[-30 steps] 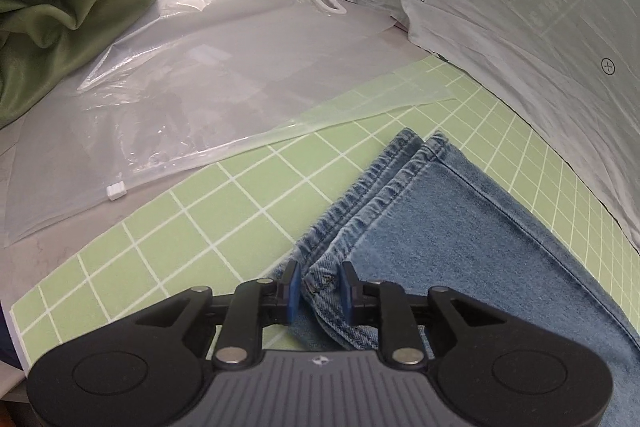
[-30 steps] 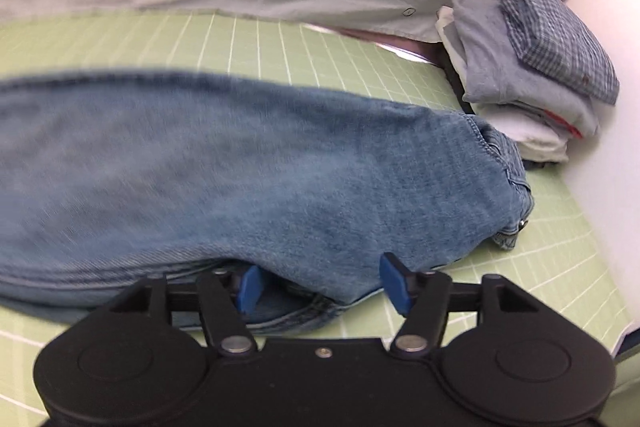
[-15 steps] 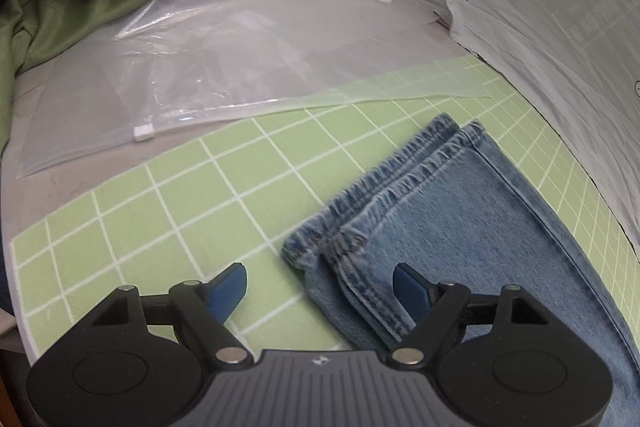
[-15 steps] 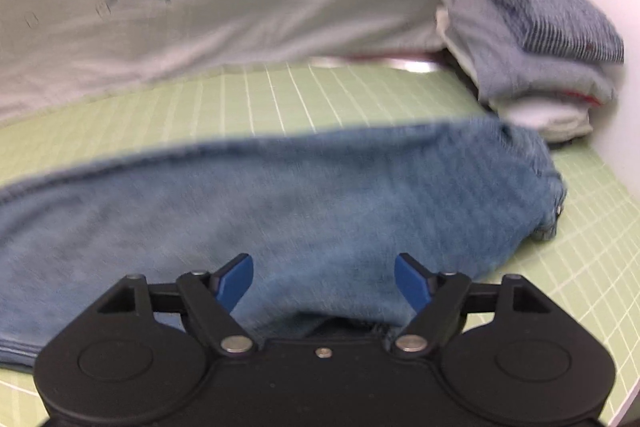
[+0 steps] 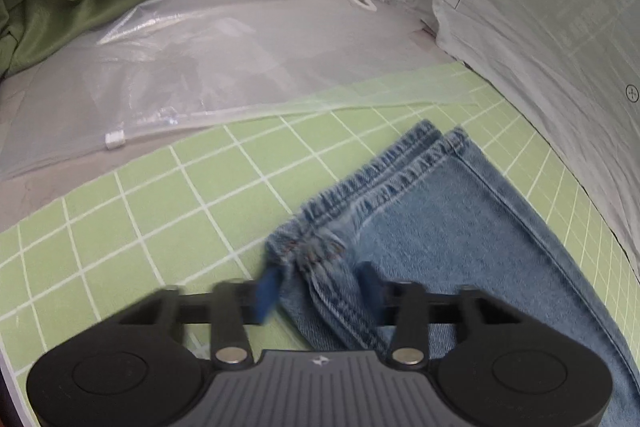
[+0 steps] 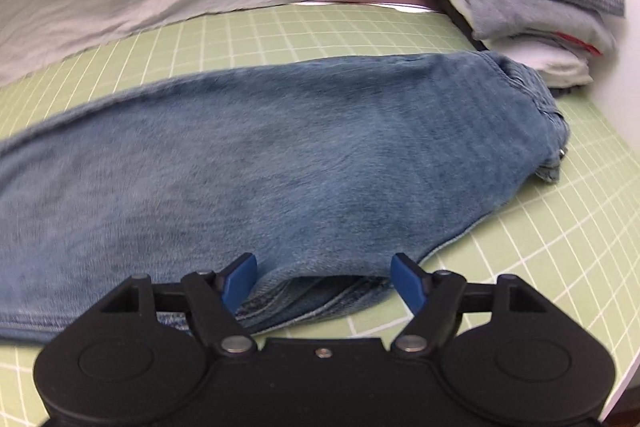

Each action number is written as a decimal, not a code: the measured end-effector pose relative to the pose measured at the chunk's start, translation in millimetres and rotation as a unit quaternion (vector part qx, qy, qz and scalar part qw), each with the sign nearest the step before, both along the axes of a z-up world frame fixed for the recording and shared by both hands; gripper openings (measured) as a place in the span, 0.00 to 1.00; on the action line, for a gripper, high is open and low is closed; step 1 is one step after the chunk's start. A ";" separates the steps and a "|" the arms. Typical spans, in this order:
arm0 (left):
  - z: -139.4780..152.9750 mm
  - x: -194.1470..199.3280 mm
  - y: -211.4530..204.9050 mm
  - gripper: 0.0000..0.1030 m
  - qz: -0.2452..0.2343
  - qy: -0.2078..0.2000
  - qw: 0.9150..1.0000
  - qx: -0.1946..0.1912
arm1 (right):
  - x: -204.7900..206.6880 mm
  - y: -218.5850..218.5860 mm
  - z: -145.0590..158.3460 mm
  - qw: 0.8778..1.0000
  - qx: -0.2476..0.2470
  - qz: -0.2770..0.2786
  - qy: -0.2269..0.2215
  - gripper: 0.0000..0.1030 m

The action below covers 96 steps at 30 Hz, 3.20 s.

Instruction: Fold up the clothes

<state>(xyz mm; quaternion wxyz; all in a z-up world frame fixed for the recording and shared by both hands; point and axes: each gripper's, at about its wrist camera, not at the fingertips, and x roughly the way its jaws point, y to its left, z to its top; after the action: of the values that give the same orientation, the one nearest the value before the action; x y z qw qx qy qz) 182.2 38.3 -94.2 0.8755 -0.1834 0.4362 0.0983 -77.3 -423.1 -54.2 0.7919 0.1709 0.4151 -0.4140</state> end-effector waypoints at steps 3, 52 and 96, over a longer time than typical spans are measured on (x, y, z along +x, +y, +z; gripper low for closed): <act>15.3 2.9 -9.5 0.19 -0.032 -0.018 0.999 0.013 | -7.5 -3.5 4.5 1.000 0.000 -0.022 -0.019 0.73; 45.2 -101.5 -304.8 0.13 -0.448 -0.018 0.893 0.046 | -110.7 -134.8 -19.0 0.993 0.044 -0.076 -0.083 0.74; 46.1 -34.0 -253.3 0.88 -0.258 0.039 0.964 0.050 | -92.2 -250.0 -3.3 0.971 0.010 -0.145 -0.188 0.37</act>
<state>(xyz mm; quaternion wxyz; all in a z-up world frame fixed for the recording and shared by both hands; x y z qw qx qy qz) 148.2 -215.0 -48.1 0.8614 -0.0171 0.4973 -0.1018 -169.5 -673.1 -57.5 0.7856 0.3120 0.2340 -0.4804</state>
